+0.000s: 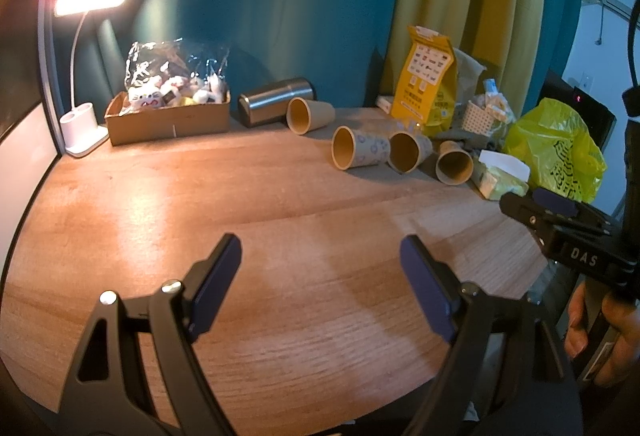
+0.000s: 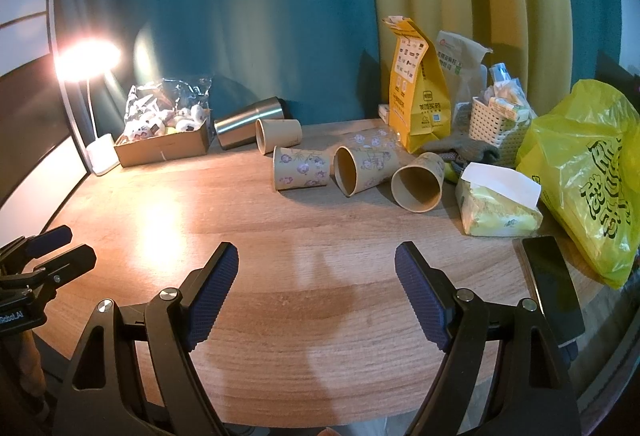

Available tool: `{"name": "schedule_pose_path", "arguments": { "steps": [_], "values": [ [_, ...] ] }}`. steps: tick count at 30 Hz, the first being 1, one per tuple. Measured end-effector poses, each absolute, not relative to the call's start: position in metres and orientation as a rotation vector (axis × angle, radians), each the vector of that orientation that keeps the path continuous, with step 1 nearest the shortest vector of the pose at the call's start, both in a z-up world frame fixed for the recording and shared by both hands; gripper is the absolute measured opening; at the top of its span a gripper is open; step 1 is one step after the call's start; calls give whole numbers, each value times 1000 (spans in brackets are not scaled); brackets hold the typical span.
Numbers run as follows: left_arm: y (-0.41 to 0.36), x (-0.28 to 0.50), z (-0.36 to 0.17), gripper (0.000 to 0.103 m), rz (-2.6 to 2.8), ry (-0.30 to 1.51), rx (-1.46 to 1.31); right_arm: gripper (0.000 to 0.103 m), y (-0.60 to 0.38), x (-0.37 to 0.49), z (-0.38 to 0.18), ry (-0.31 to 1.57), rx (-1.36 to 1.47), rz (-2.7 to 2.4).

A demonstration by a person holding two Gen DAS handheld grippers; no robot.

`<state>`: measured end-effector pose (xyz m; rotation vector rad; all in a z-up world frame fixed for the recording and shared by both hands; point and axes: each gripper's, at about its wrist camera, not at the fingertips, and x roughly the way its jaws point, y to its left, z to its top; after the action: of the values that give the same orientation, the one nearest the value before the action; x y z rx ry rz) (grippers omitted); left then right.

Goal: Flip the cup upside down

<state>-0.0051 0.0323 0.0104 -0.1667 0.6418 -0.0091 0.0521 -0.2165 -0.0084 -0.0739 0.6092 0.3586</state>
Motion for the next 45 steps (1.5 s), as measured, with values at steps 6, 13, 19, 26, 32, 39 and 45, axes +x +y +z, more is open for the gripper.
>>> {"name": "schedule_pose_path", "arguments": {
  "steps": [6, 13, 19, 26, 32, 39, 45],
  "values": [
    [31, 6, 9, 83, -11, 664, -154, 83, -217, 53, -10, 609, -75, 358],
    [19, 39, 1, 83, -28, 730, -48, 83, -227, 78, -16, 632, -48, 348],
    [0, 91, 0, 83, -66, 774, 122, 83, -235, 115, -32, 667, -8, 335],
    [-27, 174, -8, 83, -185, 852, 299, 83, -252, 163, -58, 754, 66, 304],
    [-55, 244, -9, 83, -246, 843, 458, 83, -267, 191, -72, 790, 108, 267],
    [-87, 309, -38, 83, -375, 921, 679, 83, -275, 208, -85, 831, 140, 255],
    [-93, 339, -62, 83, -426, 1019, 718, 83, -274, 212, -94, 852, 163, 255]
  ]
}}
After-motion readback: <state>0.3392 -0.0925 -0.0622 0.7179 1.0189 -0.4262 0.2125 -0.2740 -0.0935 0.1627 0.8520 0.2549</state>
